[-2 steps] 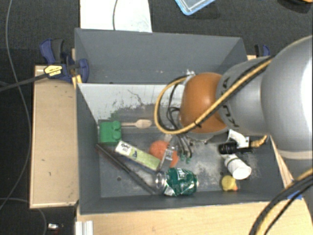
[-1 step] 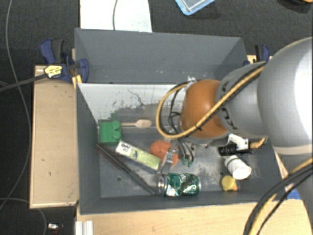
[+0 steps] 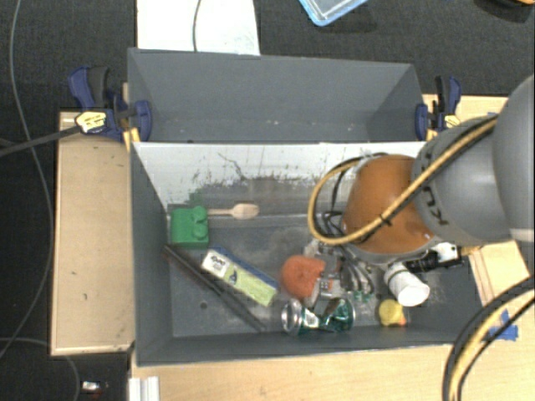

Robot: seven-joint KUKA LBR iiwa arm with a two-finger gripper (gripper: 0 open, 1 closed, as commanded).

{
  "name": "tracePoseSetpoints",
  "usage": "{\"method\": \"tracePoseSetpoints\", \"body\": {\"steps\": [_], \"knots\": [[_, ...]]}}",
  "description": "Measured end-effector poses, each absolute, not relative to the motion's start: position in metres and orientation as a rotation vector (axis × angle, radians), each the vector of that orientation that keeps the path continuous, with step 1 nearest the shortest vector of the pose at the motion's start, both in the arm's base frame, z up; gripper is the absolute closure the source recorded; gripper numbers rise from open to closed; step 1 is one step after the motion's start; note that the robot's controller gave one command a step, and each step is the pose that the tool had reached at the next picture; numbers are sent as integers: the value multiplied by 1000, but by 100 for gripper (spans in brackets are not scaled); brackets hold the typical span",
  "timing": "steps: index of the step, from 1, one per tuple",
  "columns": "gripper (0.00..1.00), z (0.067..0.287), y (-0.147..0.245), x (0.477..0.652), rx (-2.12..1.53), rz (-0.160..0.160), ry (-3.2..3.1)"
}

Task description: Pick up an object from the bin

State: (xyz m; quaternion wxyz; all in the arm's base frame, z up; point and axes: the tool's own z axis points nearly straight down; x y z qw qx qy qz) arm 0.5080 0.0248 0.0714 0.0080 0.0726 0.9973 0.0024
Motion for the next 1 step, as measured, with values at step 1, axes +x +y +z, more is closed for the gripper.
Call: {"method": "tracePoseSetpoints", "body": {"steps": [1], "knots": [[100,72,53,536,379,18,3084]]}}
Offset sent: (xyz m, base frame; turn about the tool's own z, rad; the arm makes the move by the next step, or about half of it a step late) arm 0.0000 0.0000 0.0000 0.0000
